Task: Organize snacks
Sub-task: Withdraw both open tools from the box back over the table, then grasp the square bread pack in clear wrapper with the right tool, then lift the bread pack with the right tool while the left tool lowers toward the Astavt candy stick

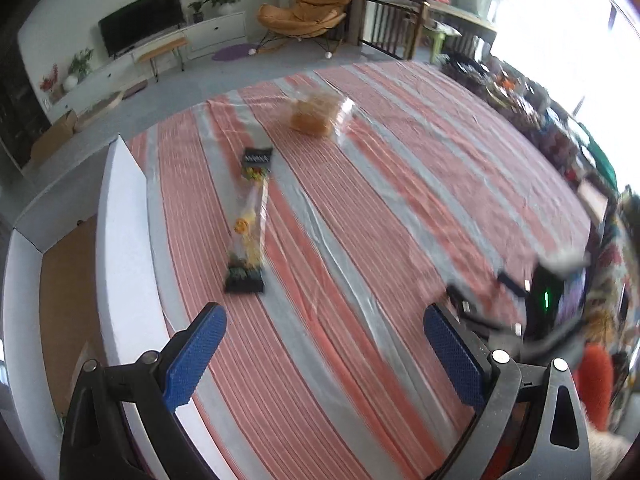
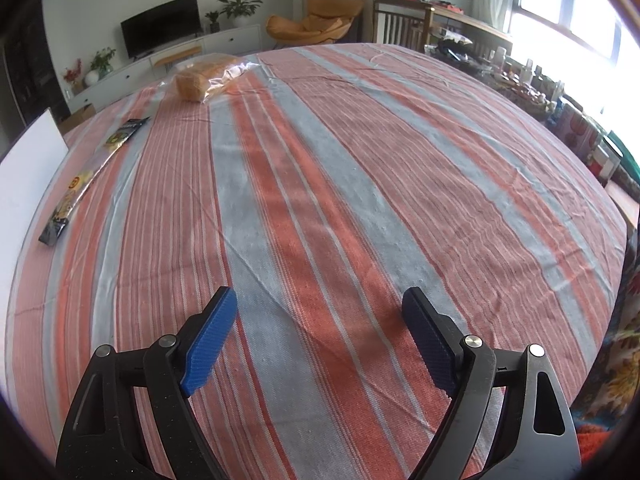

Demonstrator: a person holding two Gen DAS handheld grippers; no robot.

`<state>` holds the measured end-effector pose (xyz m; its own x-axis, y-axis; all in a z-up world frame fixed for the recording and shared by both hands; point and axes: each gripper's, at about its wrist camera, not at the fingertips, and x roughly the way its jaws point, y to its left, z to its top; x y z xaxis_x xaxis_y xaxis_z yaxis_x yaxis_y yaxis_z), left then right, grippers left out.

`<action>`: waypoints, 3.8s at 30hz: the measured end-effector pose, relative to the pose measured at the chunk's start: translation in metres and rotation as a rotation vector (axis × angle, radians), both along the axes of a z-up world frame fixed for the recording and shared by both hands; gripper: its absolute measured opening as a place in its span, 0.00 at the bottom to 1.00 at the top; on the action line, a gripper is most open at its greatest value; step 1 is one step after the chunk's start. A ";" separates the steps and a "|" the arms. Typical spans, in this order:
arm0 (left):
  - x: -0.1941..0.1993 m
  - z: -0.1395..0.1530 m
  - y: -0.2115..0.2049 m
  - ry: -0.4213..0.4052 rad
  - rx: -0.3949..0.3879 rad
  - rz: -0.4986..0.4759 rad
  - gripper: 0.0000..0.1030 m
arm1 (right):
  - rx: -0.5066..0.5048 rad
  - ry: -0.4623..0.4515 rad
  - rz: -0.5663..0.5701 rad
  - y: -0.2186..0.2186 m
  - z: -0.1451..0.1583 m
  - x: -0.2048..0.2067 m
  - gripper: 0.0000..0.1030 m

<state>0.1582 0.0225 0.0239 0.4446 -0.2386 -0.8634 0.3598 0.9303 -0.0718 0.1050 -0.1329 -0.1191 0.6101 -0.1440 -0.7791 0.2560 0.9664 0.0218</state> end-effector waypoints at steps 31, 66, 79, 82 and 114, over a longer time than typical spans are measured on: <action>0.095 -0.123 0.029 0.092 -0.066 0.379 0.30 | 0.003 0.003 0.009 0.002 -0.001 0.001 0.88; 0.064 -0.147 0.037 -0.112 0.055 0.457 1.00 | 0.011 0.012 0.026 0.003 -0.002 0.005 0.88; 0.062 -0.147 0.040 -0.112 0.052 0.457 1.00 | -0.093 -0.012 0.559 0.002 0.078 0.170 0.87; 0.065 -0.147 0.036 -0.112 0.052 0.459 1.00 | -0.173 0.007 0.679 0.026 0.080 0.223 0.87; 0.067 -0.149 0.034 -0.114 0.057 0.461 1.00 | 0.134 -0.018 0.080 -0.012 -0.041 0.041 0.76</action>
